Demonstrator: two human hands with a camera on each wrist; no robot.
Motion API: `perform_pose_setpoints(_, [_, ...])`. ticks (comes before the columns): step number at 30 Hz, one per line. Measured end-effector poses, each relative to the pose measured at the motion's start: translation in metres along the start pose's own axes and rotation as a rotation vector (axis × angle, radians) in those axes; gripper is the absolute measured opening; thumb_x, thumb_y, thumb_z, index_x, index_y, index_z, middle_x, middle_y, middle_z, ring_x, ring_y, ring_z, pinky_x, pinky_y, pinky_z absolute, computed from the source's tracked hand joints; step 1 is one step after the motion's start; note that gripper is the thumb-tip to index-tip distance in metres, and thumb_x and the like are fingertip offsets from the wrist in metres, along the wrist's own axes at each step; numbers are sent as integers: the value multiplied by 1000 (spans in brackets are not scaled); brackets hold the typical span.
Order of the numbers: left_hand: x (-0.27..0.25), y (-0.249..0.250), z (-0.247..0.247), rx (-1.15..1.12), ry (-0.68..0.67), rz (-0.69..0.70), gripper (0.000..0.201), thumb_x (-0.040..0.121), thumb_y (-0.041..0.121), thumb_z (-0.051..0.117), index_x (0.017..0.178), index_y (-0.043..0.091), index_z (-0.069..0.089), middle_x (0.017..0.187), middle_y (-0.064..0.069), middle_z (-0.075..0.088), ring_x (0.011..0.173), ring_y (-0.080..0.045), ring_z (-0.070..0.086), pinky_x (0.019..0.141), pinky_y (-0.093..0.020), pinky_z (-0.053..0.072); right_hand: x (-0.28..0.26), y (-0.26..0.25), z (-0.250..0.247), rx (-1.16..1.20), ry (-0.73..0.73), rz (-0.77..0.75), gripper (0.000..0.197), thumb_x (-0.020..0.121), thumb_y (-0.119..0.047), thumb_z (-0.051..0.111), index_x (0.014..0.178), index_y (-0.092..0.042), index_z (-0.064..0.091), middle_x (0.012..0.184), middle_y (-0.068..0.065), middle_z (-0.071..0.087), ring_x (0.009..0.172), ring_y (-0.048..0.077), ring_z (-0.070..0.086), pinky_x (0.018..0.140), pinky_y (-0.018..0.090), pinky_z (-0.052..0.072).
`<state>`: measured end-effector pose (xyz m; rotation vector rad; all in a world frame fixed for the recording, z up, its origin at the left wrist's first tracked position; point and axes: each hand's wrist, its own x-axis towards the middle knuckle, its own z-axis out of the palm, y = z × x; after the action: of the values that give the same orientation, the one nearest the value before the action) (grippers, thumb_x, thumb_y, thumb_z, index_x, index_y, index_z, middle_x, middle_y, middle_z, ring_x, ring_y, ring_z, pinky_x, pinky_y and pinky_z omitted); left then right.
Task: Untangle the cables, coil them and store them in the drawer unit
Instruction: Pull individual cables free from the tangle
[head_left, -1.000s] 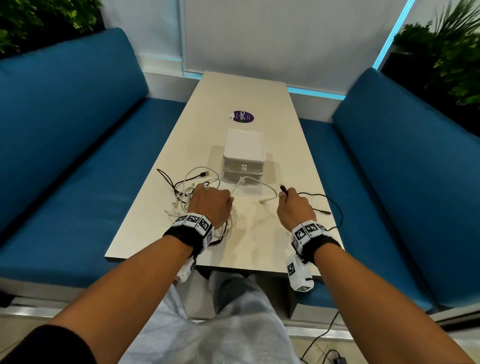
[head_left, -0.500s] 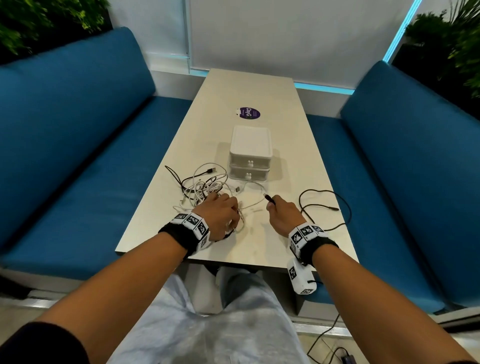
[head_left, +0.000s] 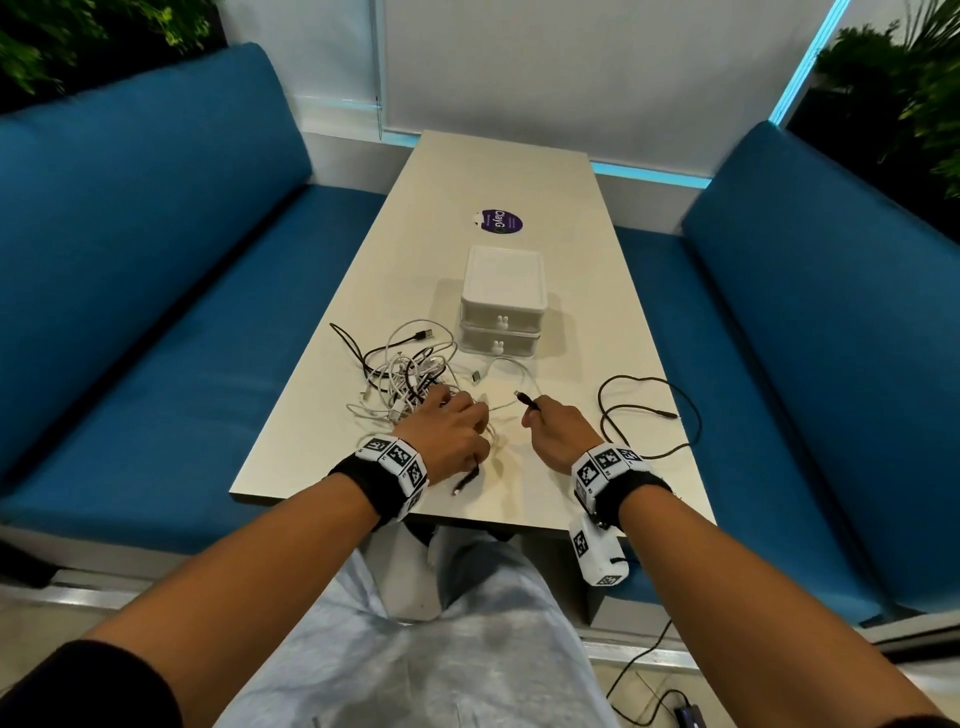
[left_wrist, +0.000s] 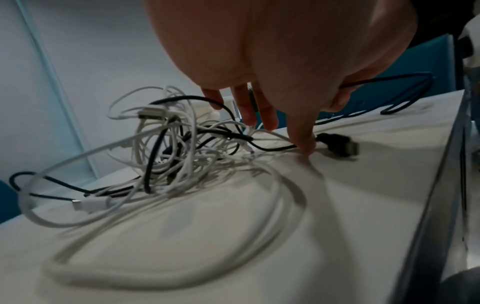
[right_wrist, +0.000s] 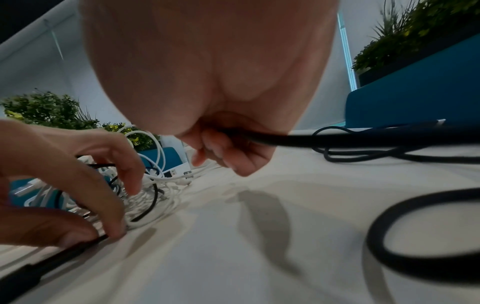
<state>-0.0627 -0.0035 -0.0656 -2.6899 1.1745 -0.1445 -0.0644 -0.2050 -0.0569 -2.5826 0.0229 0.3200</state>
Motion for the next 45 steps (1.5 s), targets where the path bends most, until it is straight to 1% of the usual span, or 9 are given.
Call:
perform_pose_setpoints(6, [20,10,1,-282,47,-244,18,99,30,46,106,30,63,108,5,63,115,-23,43,98,-47,23,8,13,-1,244,83,71,29,102,-24,31,99,-20,59,88,6,59,76,27,54,59,29,41])
perform_pose_setpoints(12, [38,9,7,-479,45,-441,18,92,18,46,95,35,49,90,9,52,101,-21,38,95,-40,22,13,13,-1,394,121,107,26,101,-25,35,93,-23,60,88,1,58,81,22,56,73,31,43])
perform_pose_setpoints(17, [45,12,8,-472,67,-405,17,96,21,43,96,30,57,96,6,63,109,-20,48,102,-40,18,16,2,1,480,66,98,27,98,-31,43,82,-22,63,73,-5,53,66,14,46,60,28,36])
perform_pose_setpoints(22, [46,17,5,-563,92,-362,25,101,26,37,98,23,62,89,4,71,104,-17,60,111,-39,18,15,-1,7,427,32,-37,25,98,-29,50,88,-15,69,82,3,67,71,16,55,73,31,42])
perform_pose_setpoints(26, [44,17,6,-544,16,-354,30,101,34,41,89,23,66,85,3,72,95,-18,61,107,-41,22,18,5,2,316,151,-12,28,98,-35,51,91,-14,67,76,1,61,74,20,54,70,30,39])
perform_pose_setpoints(30, [43,19,7,-500,10,-310,28,99,26,38,86,24,64,80,6,70,92,-17,62,107,-42,20,19,7,-2,292,145,-9,28,98,-37,50,89,-14,62,68,-4,52,70,21,49,66,29,35])
perform_pose_setpoints(34, [44,23,8,-532,-6,-287,29,99,25,37,88,26,64,85,10,72,96,-13,63,109,-40,16,18,5,2,287,92,-24,20,99,-32,47,91,-18,60,80,-1,59,80,22,54,72,30,38])
perform_pose_setpoints(39, [39,22,6,-508,-26,-304,27,102,30,39,91,28,63,84,3,70,91,-21,61,106,-43,22,16,13,-1,35,77,55,34,104,-32,35,112,-6,56,111,17,62,102,36,57,74,33,38])
perform_pose_setpoints(45, [36,17,6,-342,-33,-329,28,103,29,37,87,29,60,92,-1,69,92,-25,60,102,-44,24,15,38,-24,-21,150,235,33,105,-25,33,118,0,51,117,23,60,109,39,56,76,34,39])
